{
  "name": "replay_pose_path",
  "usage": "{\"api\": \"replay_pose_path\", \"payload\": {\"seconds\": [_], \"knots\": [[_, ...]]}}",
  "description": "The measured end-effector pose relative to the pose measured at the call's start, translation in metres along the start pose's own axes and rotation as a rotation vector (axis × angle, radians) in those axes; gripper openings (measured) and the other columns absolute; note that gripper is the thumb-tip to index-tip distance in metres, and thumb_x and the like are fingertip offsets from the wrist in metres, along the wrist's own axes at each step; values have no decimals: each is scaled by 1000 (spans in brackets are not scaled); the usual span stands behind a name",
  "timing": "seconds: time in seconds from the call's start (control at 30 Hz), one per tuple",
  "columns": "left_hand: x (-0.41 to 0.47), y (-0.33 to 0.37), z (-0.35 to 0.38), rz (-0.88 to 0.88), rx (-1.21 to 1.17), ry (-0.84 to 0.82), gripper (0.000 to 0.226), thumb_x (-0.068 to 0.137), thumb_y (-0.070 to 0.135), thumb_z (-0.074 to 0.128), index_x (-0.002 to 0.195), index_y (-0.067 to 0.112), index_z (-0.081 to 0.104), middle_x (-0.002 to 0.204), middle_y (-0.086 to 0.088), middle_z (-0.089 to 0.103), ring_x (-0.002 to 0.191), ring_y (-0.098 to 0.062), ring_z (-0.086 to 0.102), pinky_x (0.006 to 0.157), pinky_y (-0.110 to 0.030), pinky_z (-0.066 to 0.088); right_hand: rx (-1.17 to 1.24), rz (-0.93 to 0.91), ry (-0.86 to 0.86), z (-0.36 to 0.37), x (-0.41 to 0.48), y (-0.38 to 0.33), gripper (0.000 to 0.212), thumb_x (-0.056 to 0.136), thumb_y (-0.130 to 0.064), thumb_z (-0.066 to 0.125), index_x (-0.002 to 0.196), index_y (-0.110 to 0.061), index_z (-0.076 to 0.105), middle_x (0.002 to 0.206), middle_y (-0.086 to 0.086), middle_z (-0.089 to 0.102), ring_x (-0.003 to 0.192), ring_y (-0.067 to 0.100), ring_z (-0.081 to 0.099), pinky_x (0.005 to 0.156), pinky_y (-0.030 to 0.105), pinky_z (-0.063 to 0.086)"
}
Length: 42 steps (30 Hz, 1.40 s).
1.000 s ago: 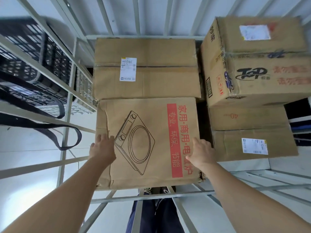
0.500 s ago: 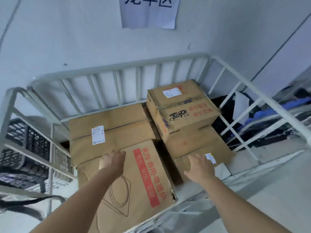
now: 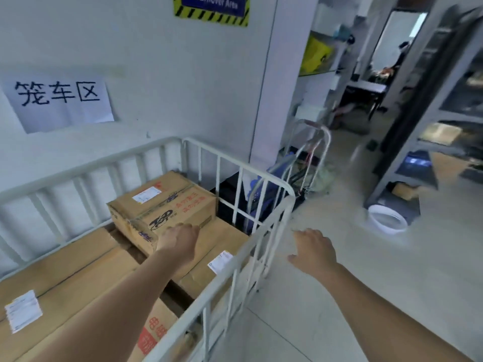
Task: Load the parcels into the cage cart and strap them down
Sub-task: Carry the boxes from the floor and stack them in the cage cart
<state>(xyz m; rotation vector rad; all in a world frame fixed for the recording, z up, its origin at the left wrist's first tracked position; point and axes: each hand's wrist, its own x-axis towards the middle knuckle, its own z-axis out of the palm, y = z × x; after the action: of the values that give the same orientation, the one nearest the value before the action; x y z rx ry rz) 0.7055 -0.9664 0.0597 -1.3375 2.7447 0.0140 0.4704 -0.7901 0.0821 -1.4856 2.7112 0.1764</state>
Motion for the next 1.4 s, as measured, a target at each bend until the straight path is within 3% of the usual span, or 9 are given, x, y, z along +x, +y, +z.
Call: {"api": "replay_pose_path", "payload": {"seconds": [0.13,0.23,0.43,0.77,0.97,1.4], "knots": [[-6,81,-31,140,-10,41,44,86,8,56,128,20,52,116,-1,59,106,-22,57,80,-32,52,-8,138,34,-12,-56,85,50,87,-49,60,126,-19,50,126,6,53,120,26,47,94,37,41],[-11,146,-52,262,39,91,34,87,9,53,120,17,52,114,-2,59,107,-23,57,72,-30,44,-24,259,31,-16,-97,144,50,87,-48,59,127,-20,49,127,6,51,120,26,46,95,37,41],[-12,271,-70,503,101,125,39,88,9,52,126,17,49,117,-3,58,109,-24,57,79,-34,47,-24,534,-13,-13,-170,238,54,86,-46,59,133,-21,46,130,4,50,124,23,44,97,35,40],[-14,472,-70,935,121,152,45,86,18,57,130,19,47,124,-2,55,118,-23,52,88,-32,44,16,965,-18,3,-279,342,48,84,-36,58,128,-22,46,130,3,52,119,25,49,86,34,44],[-60,578,-60,1169,108,122,41,86,16,55,127,19,49,119,-2,56,114,-23,55,82,-30,44,50,1187,-69,26,-362,386,52,85,-42,60,132,-20,48,128,3,52,123,23,46,97,34,41],[-192,798,25,1391,125,-39,45,89,23,54,134,21,46,129,2,54,120,-21,53,91,-31,45,183,1447,-207,110,-529,517,53,85,-39,59,133,-20,47,126,4,52,122,24,45,97,32,38]]}}
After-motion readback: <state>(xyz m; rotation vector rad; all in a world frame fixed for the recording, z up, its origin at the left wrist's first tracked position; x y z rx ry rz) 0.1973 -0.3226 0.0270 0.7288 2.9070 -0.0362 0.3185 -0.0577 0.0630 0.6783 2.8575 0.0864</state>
